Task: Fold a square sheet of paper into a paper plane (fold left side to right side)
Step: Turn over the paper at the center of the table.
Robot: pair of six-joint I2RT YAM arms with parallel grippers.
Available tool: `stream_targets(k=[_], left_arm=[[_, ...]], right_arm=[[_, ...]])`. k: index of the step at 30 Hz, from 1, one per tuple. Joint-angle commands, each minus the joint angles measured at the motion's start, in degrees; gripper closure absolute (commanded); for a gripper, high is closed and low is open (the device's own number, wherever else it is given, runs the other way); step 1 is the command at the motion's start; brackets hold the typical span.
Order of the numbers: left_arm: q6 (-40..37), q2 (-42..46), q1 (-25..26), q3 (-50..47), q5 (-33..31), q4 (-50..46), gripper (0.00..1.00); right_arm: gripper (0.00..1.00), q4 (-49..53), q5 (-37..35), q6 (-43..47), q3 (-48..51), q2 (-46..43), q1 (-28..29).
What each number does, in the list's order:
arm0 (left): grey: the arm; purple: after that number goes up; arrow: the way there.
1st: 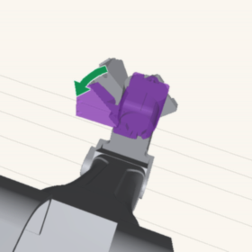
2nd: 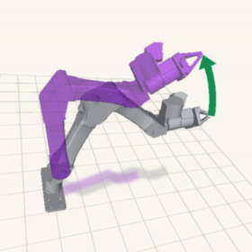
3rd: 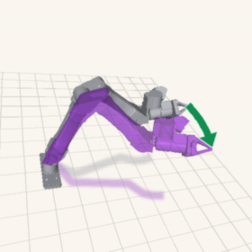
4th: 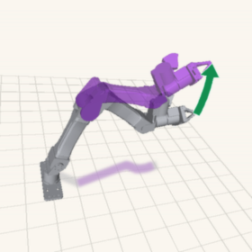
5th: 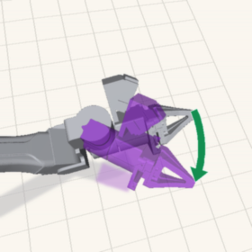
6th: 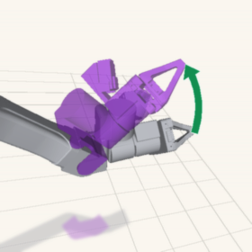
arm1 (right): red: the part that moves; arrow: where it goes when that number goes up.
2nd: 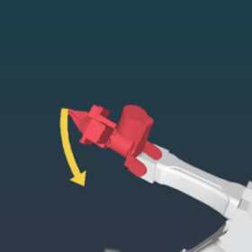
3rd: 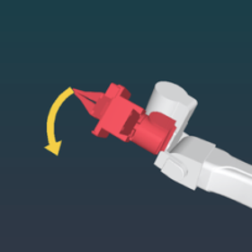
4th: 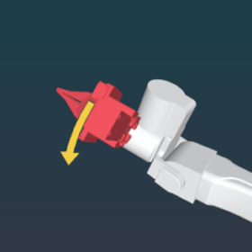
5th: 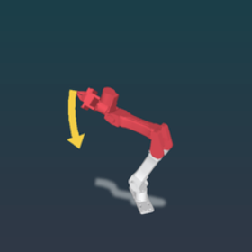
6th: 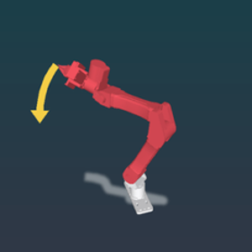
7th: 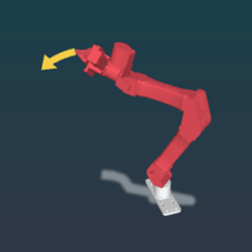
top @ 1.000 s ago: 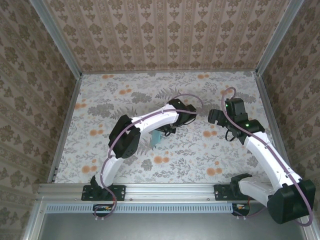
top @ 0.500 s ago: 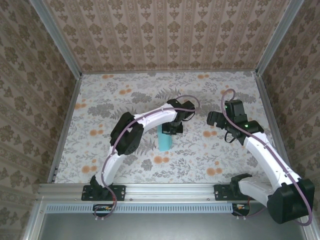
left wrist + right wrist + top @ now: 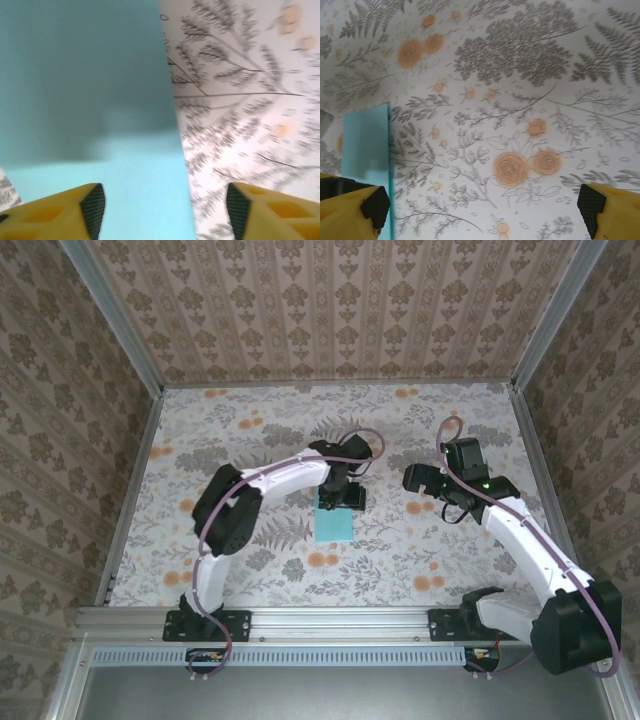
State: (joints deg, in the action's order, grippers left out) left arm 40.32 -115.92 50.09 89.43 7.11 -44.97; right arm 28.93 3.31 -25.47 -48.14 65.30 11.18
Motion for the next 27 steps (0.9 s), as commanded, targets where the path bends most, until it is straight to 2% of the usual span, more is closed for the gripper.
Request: stream_targets(k=[1,4,7,10,13,19,27], left_arm=[[-3.05,9.55,-2.33,-6.5,6.04,10.64,0.26],[-4.07,15.85,-5.47,-13.66,8.85,16.38,0.26],[-4.2,20.97,-9.75,-21.51,12.59,22.51,0.3],[-2.7,24.65,-14.39,-29.98,18.83,31.07,0.35],[-1.75,27.04,-18.25,-36.14,22.25,36.59,0.38],[-0.21,27.15,-21.92,-42.48,26.97,42.23,0.38],[1.41,24.22,-22.31,-44.02,28.89,44.42,0.37]], right_arm=[[0.06,-3.07,7.79,-1.13,-0.17,2.54,0.06],[0.2,-5.32,12.71,-1.92,-1.29,6.54,1.2],[0.34,-8.33,16.05,-3.53,-3.14,11.49,3.84],[0.47,-11.31,17.06,-5.17,-5.35,17.58,7.47],[0.6,-13.17,17.19,-6.01,-8.86,23.79,10.82],[0.71,-15.2,16.73,-6.96,-17.19,36.04,14.78],[0.75,-13.1,15.03,-6.44,-24.58,46.73,15.85]])
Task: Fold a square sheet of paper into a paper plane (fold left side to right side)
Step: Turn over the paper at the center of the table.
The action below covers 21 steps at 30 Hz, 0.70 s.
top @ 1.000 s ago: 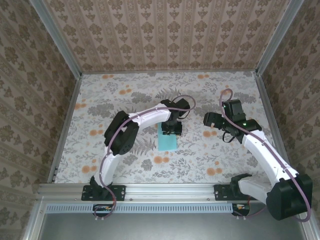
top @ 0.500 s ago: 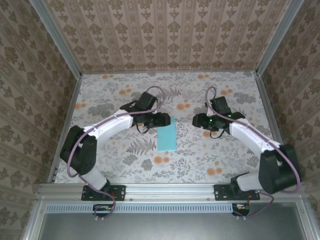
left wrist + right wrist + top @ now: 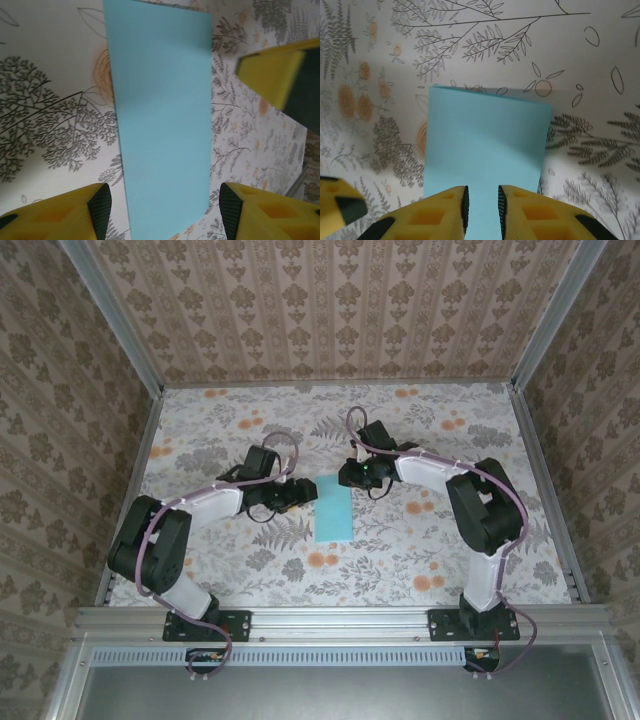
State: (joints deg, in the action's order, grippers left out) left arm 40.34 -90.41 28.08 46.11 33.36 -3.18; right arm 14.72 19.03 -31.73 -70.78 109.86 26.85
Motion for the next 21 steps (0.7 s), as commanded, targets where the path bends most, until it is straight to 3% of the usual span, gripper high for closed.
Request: stream_targets(k=[1,21], left_arm=[[1.36,-1.8,-0.29,-0.6,2.75,2.58,0.37],[1.98,-9.34,1.89,2.68,6.75,0.05,0.39]], right_arm=[[0.76,1.35,-1.02,-0.05,-2.03,2.74,0.16],[0.8,5.21,-3.38,4.02,-1.72,7.21,0.18]])
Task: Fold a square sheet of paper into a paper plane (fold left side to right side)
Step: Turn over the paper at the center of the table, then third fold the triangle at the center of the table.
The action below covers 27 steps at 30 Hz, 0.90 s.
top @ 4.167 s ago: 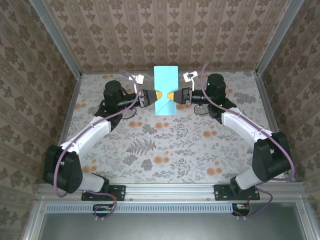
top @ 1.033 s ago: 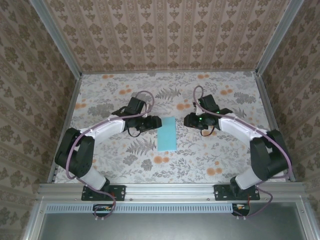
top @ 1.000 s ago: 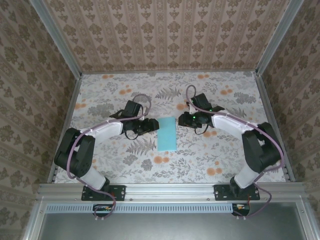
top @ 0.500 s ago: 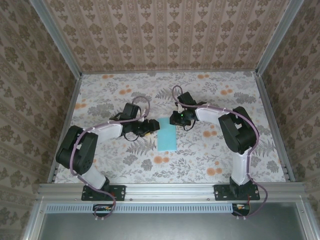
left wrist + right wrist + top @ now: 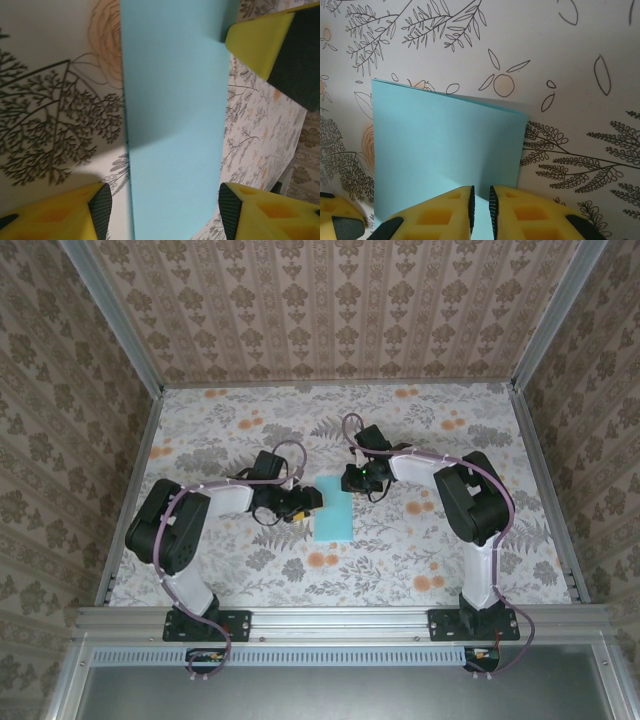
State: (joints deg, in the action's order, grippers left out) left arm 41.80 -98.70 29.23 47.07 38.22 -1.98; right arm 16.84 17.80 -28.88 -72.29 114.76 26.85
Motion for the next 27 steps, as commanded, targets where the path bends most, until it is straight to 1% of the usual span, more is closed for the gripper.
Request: stream_targets(k=[1,18,22,27], left_arm=[[0.54,-1.22,0.91,1.88,1.82,-1.31,0.39],[-0.09,-2.12,2.23,2.94,-0.14,-5.84,0.38],[0.94,-1.97,2.67,2.46,1.18,-4.82,0.44],[1.58,-1.05,2.67,2.06,0.22,-5.09,0.49]], right_arm=[[0.8,3.11,-2.16,1.17,-0.21,2.27,0.19],[0.8,3.03,-2.16,1.25,-0.29,1.97,0.16],[0.8,3.16,-2.16,1.25,-0.31,2.17,0.2],[0.8,3.14,-2.18,1.28,-0.39,2.26,0.15]])
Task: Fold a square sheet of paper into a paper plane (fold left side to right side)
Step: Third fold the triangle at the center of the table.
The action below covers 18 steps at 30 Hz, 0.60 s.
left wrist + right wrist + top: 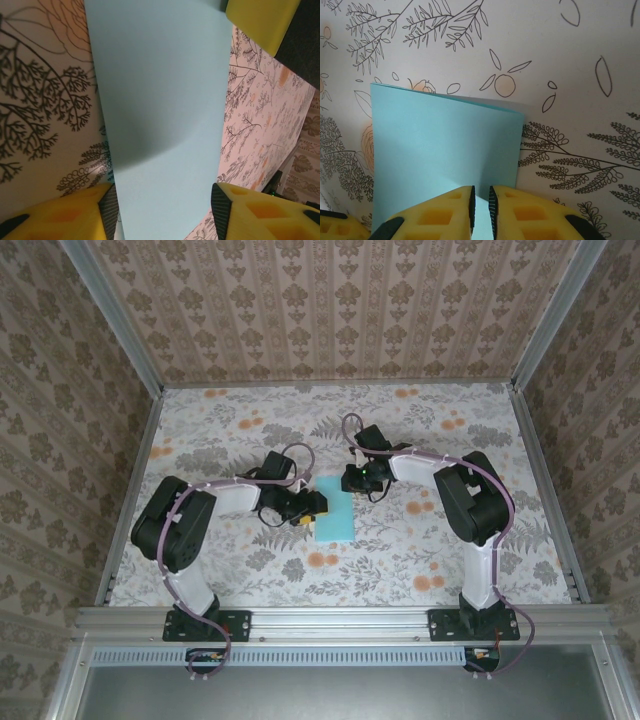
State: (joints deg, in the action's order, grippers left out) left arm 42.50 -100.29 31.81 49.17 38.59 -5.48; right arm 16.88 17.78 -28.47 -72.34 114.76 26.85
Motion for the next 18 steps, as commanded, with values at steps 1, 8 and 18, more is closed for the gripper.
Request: stream_targets(k=[1,8,18], left_arm=[[0.95,0.79,0.09,-0.1,-0.42,-1.79,0.51],[2.42,2.57,0.08,-0.16,-0.34,-1.29,0.67],[7.67,4.22,0.05,-0.31,-0.13,-1.82,0.94]], right_arm=[[0.8,3.17,-2.16,0.84,-0.3,2.31,0.16],[0.8,3.19,-2.09,0.91,-0.41,2.19,0.16],[0.55,-5.38,-2.64,4.53,4.46,-6.33,0.13]])
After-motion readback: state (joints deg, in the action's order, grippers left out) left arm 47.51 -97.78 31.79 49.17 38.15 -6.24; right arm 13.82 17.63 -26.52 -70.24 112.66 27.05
